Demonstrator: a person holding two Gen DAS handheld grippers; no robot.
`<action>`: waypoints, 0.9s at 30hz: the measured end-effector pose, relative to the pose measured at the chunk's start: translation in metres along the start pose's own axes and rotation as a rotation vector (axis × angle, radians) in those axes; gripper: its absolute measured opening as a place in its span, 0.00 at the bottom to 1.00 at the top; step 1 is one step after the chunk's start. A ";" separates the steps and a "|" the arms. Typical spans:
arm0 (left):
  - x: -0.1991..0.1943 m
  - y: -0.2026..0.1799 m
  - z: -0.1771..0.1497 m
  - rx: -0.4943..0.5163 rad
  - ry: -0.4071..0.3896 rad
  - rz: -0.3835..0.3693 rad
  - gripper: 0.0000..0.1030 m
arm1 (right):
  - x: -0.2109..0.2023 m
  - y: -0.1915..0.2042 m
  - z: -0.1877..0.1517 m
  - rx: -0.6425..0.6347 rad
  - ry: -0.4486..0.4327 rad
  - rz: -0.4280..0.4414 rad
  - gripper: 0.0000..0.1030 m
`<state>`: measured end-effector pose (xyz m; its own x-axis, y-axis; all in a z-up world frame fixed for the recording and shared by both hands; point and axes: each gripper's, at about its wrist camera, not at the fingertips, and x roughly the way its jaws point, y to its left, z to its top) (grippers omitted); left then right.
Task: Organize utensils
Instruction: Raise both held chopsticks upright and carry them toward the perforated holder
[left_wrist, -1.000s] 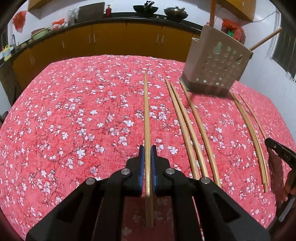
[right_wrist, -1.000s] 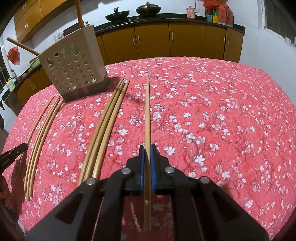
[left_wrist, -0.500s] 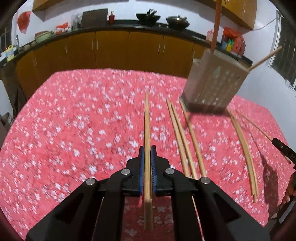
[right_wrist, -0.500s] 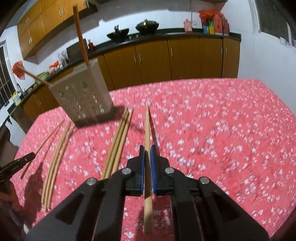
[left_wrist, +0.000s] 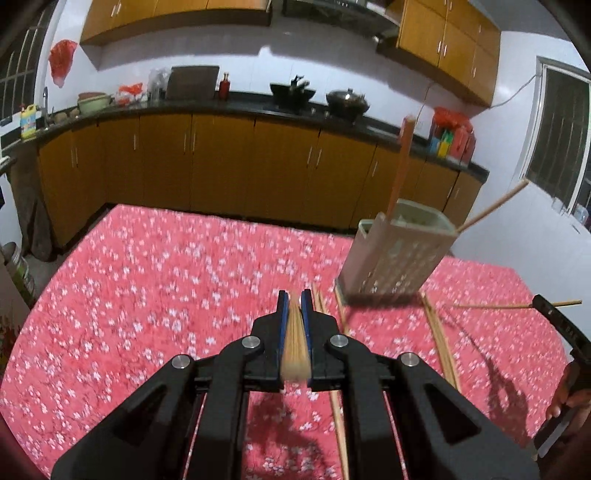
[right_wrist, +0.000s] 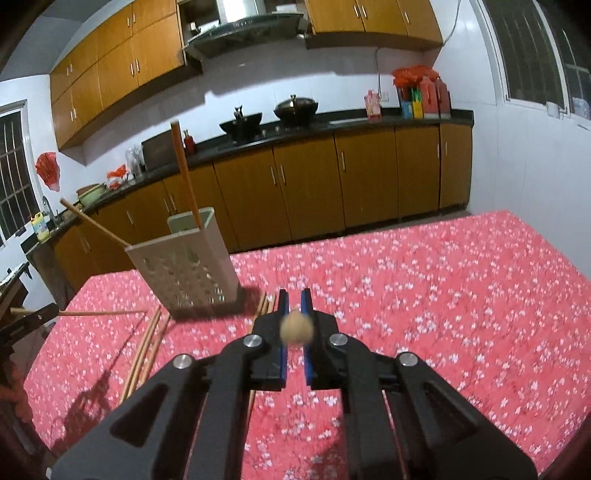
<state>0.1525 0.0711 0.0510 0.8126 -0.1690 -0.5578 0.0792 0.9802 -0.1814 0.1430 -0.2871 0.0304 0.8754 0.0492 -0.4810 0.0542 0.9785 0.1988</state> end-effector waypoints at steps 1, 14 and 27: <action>-0.002 -0.001 0.002 0.000 -0.010 -0.002 0.07 | -0.001 0.000 0.001 -0.001 -0.006 0.001 0.07; -0.014 -0.004 0.018 0.002 -0.066 -0.018 0.07 | -0.008 0.011 0.011 -0.017 -0.048 0.019 0.07; -0.059 -0.050 0.061 0.057 -0.183 -0.198 0.07 | -0.061 0.053 0.072 -0.059 -0.187 0.269 0.07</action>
<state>0.1356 0.0383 0.1422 0.8683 -0.3413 -0.3600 0.2750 0.9352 -0.2232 0.1274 -0.2531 0.1316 0.9279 0.2748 -0.2520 -0.2136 0.9457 0.2450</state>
